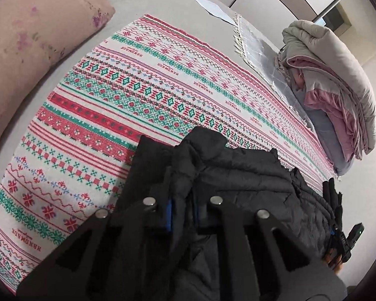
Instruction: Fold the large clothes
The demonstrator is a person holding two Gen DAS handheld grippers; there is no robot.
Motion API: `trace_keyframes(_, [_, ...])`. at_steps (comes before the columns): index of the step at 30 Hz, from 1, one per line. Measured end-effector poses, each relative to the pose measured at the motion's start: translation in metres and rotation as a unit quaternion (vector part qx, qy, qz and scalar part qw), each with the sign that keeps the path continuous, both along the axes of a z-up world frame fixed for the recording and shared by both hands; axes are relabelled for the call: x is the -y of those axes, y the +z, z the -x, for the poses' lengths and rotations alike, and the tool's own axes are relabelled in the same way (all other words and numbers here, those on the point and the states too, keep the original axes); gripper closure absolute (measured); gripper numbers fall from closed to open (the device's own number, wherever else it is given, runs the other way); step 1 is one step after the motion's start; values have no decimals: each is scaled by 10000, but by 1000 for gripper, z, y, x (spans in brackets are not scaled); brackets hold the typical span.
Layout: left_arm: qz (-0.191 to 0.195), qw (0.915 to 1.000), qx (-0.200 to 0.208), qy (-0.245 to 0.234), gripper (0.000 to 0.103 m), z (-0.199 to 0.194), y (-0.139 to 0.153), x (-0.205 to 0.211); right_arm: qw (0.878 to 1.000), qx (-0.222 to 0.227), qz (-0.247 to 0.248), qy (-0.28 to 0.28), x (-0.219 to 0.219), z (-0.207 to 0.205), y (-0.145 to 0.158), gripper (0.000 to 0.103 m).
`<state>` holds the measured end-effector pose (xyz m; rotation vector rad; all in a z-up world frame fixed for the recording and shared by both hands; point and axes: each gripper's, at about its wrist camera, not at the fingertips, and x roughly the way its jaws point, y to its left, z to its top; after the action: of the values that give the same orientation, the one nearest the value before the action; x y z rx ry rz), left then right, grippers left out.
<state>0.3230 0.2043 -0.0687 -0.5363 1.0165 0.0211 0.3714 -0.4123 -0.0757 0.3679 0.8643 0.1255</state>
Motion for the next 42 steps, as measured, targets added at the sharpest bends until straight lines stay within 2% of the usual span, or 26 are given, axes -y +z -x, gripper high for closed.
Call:
trace_keyframes(1, [-47,10000,3,16,91,0,0,2,9995,-147,254,114,-8,-5,-5,39])
trace_keyframes(2, [-58,10000,13,33,92,-1,1,3,9981,-279,505,229,-17,-11,-10,50])
trace_keyframes(3, [-68,10000,31,61,93,0,2,2,9970,-341,609,330,-23,-15,-13,76])
trace_keyframes(4, [-82,9999,54,112,93,0,5,2,9968,-312,660,324,-25,-16,-11,88])
trace_keyframes(7, [-8,9994,233,266,94,-3,19,2,9958,34,913,34,-35,-14,12,95])
trace_keyframes(10, [-213,9978,530,326,94,-12,43,15,9918,365,1192,-278,-46,-17,36,96])
trace_keyframes(13, [-718,9944,714,287,94,-25,56,33,9869,528,1398,-616,-50,-26,47,96])
trace_keyframes(16, [-1103,9923,484,303,94,-39,36,40,9845,238,1501,-878,-50,-42,31,96])
trace_keyframes(19, [-981,9944,70,383,94,-47,-9,33,9843,-365,1427,-972,-43,-60,-9,95])
trace_keyframes(21, [-745,9963,-27,423,91,-47,-34,27,9847,-531,1318,-1008,-40,-64,-28,93])
trace_keyframes(24, [-614,9967,86,519,84,-44,-40,22,9841,-536,1287,-1101,-36,-64,-33,90])
trace_keyframes(26, [-554,9970,93,530,82,-45,-42,21,9838,-658,1173,-1188,-29,-67,-40,84])
trace_keyframes(28, [-468,9976,70,500,77,-47,-43,20,9834,-755,1066,-1256,-27,-67,-43,72])
trace_keyframes(30, [-227,9985,-6,493,72,-49,-40,14,9813,-845,1103,-1334,-25,-67,-40,67])
trace_keyframes(32, [98,9982,-58,594,68,-43,-28,7,9811,-863,1011,-1405,-24,-59,-29,66])
trace_keyframes(33, [233,9972,52,708,65,-35,-18,2,9825,-760,838,-1482,-20,-52,-19,66])
trace_keyframes(35, [249,9945,346,955,55,-18,7,-6,9825,-438,449,-1752,-11,-30,4,64])
trace_keyframes(37, [207,9907,603,1204,50,-1,29,-14,9764,-10,-42,-2159,5,-1,32,48])
trace_keyframes(38, [239,9881,747,1323,50,14,44,-17,9733,170,-293,-2268,12,14,43,45])
trace_keyframes(41, [404,9869,914,1267,47,46,65,-10,9655,345,-813,-2450,24,49,64,45])
trace_keyframes(42, [453,9881,968,1109,42,61,69,2,9643,408,-976,-2429,21,63,69,45])
